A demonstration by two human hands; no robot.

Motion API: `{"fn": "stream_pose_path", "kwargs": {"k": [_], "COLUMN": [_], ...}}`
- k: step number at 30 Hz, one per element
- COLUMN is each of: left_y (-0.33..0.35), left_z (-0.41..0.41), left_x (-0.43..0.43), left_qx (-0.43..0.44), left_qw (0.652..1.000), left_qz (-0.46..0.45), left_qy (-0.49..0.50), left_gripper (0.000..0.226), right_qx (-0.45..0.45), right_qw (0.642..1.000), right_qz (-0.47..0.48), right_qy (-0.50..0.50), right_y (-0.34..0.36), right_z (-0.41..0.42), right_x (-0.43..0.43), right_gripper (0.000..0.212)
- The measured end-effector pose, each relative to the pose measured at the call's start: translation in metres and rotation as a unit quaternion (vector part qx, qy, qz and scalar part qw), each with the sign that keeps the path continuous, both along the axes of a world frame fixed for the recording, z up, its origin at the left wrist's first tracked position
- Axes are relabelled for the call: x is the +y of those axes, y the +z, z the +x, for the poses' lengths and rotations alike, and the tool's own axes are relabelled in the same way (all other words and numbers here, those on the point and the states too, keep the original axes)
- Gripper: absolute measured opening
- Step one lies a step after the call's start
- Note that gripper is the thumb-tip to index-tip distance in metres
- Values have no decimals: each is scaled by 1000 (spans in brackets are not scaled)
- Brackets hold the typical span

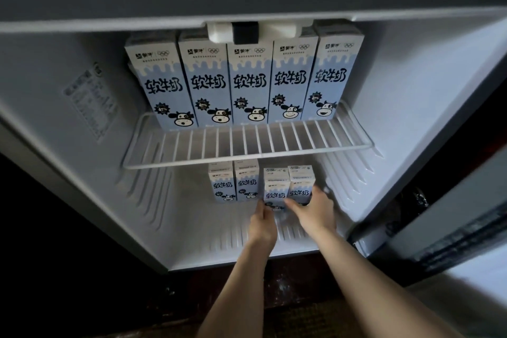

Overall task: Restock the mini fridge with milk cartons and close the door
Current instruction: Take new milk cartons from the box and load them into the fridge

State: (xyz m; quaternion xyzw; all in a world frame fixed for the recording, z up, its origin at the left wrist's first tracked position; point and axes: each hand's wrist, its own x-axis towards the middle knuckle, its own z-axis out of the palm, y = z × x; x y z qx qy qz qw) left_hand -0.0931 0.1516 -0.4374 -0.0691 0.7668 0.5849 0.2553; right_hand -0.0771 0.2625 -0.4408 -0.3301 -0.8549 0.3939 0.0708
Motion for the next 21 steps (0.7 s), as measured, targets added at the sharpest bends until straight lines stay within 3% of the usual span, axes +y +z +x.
{"fn": "stream_pose_path", "kwargs": {"k": [13, 21], "left_y": [-11, -6], "left_z": [-22, -30], "left_x": [33, 34], "left_qx": [-48, -79], "left_qw": [990, 978], "left_qz": [113, 145], "left_qy": [75, 126], "left_gripper": [53, 50], "right_qx": [38, 24], "right_qw": [997, 997], "right_qz": [-58, -43], "right_qy": [38, 55], "right_y": [1, 4], "right_z": [-37, -47], "right_x": [18, 17], "right_gripper": [52, 50]}}
